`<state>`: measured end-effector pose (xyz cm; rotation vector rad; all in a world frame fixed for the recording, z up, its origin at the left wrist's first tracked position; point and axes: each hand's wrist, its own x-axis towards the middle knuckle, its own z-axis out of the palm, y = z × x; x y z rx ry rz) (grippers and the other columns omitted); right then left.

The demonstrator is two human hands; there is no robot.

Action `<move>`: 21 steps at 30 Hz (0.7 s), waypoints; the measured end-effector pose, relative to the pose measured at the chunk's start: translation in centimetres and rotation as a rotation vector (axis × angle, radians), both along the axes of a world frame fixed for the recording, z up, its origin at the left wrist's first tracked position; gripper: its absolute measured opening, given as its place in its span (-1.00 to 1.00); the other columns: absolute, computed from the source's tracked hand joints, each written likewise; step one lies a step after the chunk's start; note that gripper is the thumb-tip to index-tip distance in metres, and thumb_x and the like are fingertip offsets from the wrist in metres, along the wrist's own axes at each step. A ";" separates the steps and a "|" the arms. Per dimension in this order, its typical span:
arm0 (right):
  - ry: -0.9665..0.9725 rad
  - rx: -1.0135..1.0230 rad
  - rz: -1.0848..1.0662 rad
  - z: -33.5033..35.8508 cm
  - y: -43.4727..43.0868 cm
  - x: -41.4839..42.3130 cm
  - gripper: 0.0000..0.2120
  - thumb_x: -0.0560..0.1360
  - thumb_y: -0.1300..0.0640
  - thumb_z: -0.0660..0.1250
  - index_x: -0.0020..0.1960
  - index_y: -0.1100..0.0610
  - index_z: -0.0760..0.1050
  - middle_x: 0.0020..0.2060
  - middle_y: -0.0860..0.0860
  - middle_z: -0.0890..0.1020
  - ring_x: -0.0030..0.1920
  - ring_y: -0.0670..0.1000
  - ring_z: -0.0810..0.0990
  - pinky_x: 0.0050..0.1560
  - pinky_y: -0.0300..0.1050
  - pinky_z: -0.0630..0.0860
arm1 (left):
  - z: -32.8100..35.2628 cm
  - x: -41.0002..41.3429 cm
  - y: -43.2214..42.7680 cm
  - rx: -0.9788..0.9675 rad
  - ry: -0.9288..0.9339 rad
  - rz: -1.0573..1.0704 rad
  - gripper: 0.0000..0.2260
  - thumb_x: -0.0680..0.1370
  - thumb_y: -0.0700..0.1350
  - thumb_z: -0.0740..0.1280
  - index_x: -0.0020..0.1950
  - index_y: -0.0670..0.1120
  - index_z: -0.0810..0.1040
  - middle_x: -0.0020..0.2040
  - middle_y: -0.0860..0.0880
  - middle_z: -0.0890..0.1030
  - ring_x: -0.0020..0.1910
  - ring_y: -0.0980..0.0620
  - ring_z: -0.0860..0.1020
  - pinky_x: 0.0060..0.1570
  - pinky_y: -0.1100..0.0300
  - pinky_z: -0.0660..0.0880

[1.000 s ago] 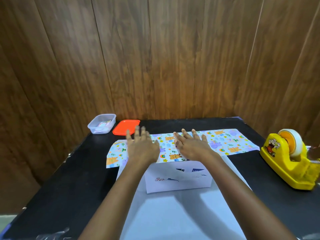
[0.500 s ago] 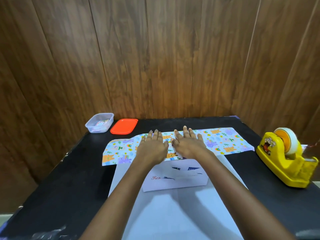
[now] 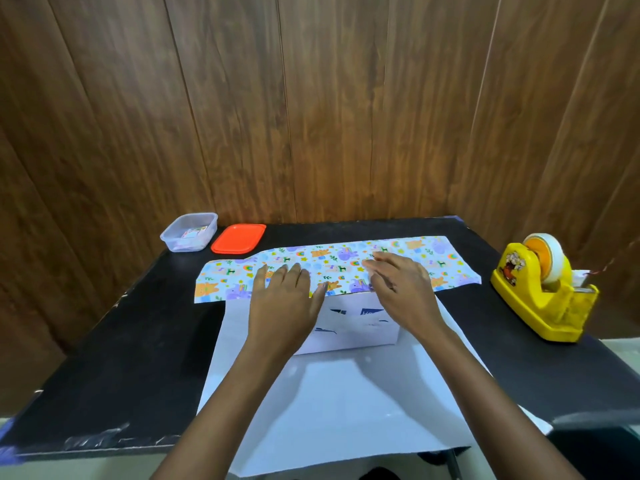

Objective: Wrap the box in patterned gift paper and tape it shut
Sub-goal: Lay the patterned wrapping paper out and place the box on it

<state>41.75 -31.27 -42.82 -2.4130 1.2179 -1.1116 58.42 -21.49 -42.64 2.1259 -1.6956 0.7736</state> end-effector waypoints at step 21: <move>0.447 0.245 0.268 3.9 -1.8 -2.5 -0.39 0.32 -0.13 0.49 0.33 -0.19 0.39 0.47 -0.15 0.22 0.49 -0.10 0.09 0.47 0.15 -0.14 | -6.4 -0.7 2.5 -0.375 1.538 -0.138 -0.32 0.33 -0.08 0.54 0.37 0.06 0.31 0.32 0.05 0.43 0.33 0.04 0.38 0.32 -0.03 0.36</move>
